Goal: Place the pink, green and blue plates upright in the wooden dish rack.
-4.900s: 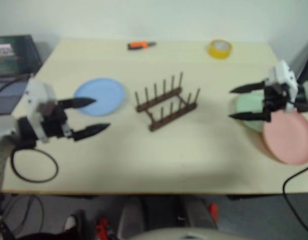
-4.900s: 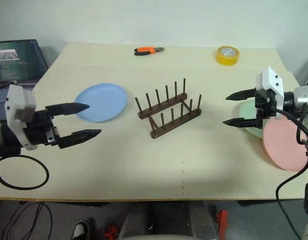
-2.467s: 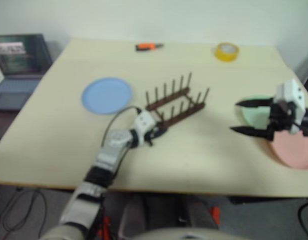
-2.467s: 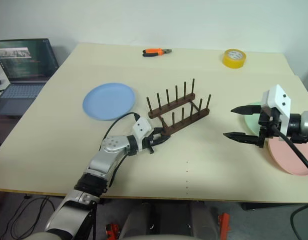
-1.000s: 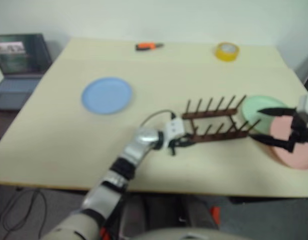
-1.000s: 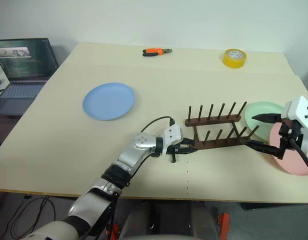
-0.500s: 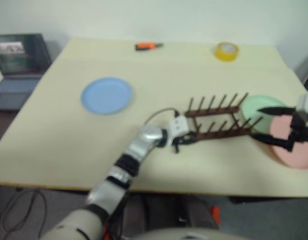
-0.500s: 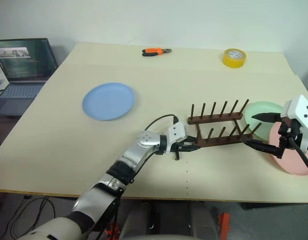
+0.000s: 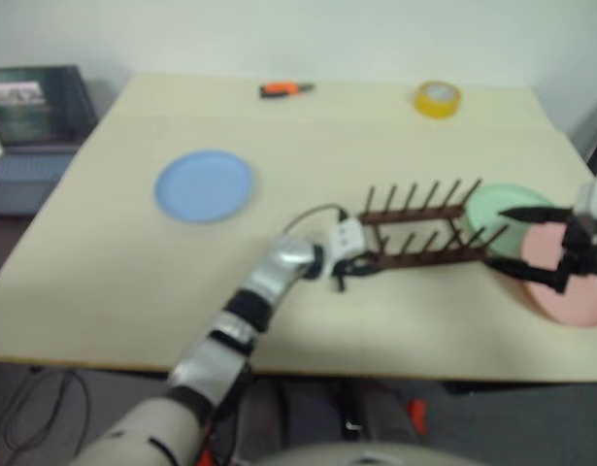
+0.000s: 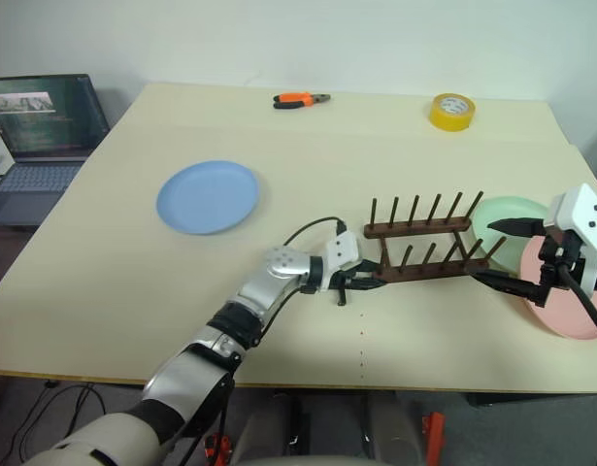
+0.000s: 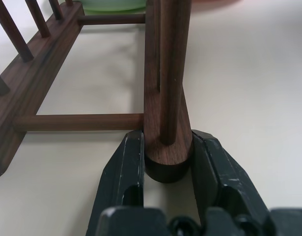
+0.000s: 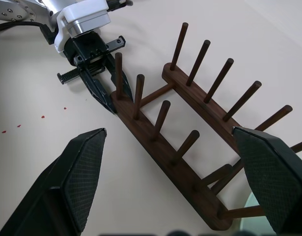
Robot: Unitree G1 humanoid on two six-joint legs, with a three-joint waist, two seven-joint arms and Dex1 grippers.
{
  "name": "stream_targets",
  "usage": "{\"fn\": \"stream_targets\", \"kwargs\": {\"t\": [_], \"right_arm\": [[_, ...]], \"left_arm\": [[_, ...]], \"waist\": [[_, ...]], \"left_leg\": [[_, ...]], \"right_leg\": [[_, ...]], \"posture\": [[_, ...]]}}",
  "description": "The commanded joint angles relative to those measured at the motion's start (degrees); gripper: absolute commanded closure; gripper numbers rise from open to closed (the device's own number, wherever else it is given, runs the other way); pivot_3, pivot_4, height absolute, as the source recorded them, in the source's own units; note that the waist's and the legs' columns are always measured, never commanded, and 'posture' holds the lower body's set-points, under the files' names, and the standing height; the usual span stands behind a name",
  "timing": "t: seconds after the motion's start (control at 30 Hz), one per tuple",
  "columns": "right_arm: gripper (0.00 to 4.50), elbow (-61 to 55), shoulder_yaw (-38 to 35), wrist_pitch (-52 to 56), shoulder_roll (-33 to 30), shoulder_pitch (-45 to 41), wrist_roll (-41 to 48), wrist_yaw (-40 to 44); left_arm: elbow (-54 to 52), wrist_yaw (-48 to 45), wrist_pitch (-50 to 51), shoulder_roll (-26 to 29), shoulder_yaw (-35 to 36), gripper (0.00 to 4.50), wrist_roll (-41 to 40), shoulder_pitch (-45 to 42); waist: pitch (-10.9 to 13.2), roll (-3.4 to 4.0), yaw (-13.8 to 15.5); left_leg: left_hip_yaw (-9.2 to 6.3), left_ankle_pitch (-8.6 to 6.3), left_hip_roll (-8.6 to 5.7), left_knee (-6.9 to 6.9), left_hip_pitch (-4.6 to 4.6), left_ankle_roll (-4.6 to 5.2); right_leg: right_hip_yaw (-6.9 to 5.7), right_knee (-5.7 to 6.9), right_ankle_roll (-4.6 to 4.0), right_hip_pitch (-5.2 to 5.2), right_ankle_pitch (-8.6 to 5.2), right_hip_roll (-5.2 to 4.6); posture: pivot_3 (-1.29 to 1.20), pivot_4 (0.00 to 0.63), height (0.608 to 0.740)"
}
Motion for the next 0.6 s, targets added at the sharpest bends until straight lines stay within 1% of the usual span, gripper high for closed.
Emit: {"fn": "stream_targets", "kwargs": {"t": [0.03,0.1,0.13,0.17,0.2,0.23,0.3,0.37,0.5,0.6], "right_arm": [[0.00,-1.40,-1.07,-0.07,0.04,-0.03,1.16,-0.47],[0.00,-1.11,-0.90,-0.22,0.01,-0.12,1.05,-0.45],[0.00,-1.02,-0.82,-0.28,0.00,-0.15,1.03,-0.47],[0.00,-0.90,-0.70,-0.38,-0.03,-0.18,0.98,-0.45],[0.00,-0.76,-0.58,-0.45,-0.05,-0.23,0.92,-0.43],[0.00,-0.64,-0.48,-0.52,-0.08,-0.27,0.88,-0.40],[0.00,-0.36,-0.19,-0.63,-0.14,-0.52,0.80,-0.33],[0.00,-0.20,0.11,-0.71,-0.17,-0.77,0.78,-0.27],[0.00,0.06,0.35,-0.84,-0.40,-0.75,0.64,-0.04],[0.00,1.56,0.56,-1.34,-1.88,1.75,-2.08,0.54]], "left_arm": [[-2.00,-0.92,1.03,0.12,0.07,3.50,-0.01,0.10],[-2.90,-1.22,2.11,0.52,-0.14,2.75,0.11,0.60],[-3.29,-1.21,2.43,0.64,-0.15,2.47,0.16,0.83],[-3.90,-1.48,2.75,0.89,-0.17,2.08,0.12,1.19],[-4.38,-1.48,2.83,1.12,-0.13,1.82,0.18,1.47],[-4.84,-1.19,3.03,1.34,-0.04,1.43,0.33,1.69],[-5.85,-1.03,3.13,1.98,0.18,0.83,0.40,2.16],[-7.05,-1.05,3.29,2.75,0.41,0.09,0.25,2.67],[-10.95,-1.24,4.39,5.08,1.06,0.04,-0.25,3.95],[-19.22,-2.78,8.19,8.78,2.79,0.04,-2.46,5.80]], "waist": [[0.00,0.00,0.00],[0.00,0.00,-0.01],[0.00,0.00,-0.04],[0.00,0.00,-0.04],[0.00,0.00,-0.05],[0.00,0.00,-0.05],[0.00,0.00,-0.06],[0.00,0.01,-0.07],[0.00,0.01,-0.09],[0.00,0.00,-0.14]], "left_leg": [[0.00,0.00,0.00,0.00,0.00,0.00],[0.00,0.00,0.00,0.00,-0.01,0.00],[0.01,0.00,0.00,0.00,0.00,0.00],[0.01,0.00,0.00,0.00,0.00,0.00],[0.00,0.00,0.00,0.00,0.00,0.00],[0.00,0.00,0.01,0.00,0.00,0.00],[0.00,0.00,0.02,-0.01,0.00,0.01],[0.00,0.00,0.02,0.00,0.00,0.00],[0.01,0.00,0.03,-0.01,0.00,0.01],[0.01,0.00,0.06,-0.02,-0.01,0.01]], "right_leg": [[-0.01,0.00,0.00,0.00,0.00,0.00],[0.00,0.00,0.00,0.00,0.00,0.00],[0.01,0.00,0.00,0.00,0.00,0.00],[0.00,0.00,0.00,-0.01,0.00,0.00],[0.00,0.00,0.00,-0.01,0.00,0.00],[0.00,0.00,0.00,-0.01,0.00,0.01],[0.01,0.00,0.00,-0.01,0.00,0.01],[0.01,0.00,0.00,-0.01,0.00,0.02],[0.02,0.00,0.00,-0.01,0.00,0.02],[0.02,0.00,-0.02,-0.03,-0.01,0.03]], "posture": [[0.00,0.150,0.740],[0.00,0.150,0.740],[0.00,0.150,0.740],[0.00,0.150,0.740],[0.00,0.150,0.740],[0.00,0.150,0.740],[0.00,0.150,0.740],[0.00,0.150,0.740],[0.00,0.150,0.740],[0.00,0.150,0.740]]}}
